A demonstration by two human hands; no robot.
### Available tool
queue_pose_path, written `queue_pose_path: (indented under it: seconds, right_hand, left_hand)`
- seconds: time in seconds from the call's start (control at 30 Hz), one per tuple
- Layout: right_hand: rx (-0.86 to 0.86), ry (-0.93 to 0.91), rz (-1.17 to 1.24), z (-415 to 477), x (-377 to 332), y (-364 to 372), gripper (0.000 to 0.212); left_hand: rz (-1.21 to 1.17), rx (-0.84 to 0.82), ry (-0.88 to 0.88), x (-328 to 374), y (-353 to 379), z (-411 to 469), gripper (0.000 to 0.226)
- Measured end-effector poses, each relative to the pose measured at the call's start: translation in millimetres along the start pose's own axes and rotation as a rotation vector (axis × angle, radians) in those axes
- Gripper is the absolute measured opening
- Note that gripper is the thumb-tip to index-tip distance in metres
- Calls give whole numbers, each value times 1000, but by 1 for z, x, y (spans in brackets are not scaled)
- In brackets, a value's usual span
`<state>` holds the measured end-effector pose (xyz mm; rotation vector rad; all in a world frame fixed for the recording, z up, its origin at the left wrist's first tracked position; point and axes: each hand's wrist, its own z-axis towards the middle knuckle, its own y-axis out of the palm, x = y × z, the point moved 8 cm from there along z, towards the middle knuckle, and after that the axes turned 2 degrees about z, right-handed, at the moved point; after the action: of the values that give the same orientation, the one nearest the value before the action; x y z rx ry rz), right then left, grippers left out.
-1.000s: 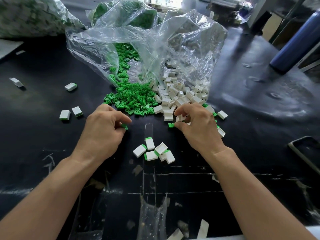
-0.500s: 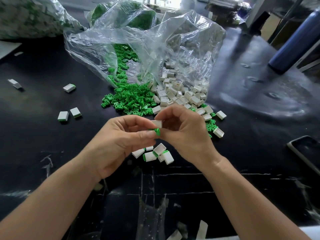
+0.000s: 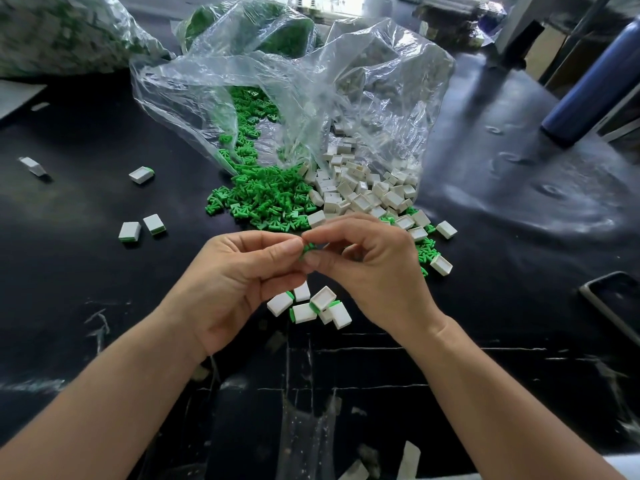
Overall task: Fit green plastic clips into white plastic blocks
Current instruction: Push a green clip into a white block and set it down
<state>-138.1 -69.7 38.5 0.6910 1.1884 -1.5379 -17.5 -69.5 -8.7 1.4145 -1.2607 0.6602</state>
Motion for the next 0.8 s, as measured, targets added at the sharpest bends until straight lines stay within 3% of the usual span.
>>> queue_pose_path:
  seconds: [0.23,0.4,0.6,0.8]
  right_hand:
    - [-12,121,171,2,6,-4,24]
    - [-11,165,187,1,7,-6,23]
    - [-24,185,219,0,7,-4,21]
    - [-24,183,194,1,9,-5,21]
  left_hand:
    - [-4,5,67,4,-2,0,9]
    - [19,27,106,6,-3,0,31]
    - [-24,5,101,5,0,-1,20]
    - [78,31,141,8,0,-2,19]
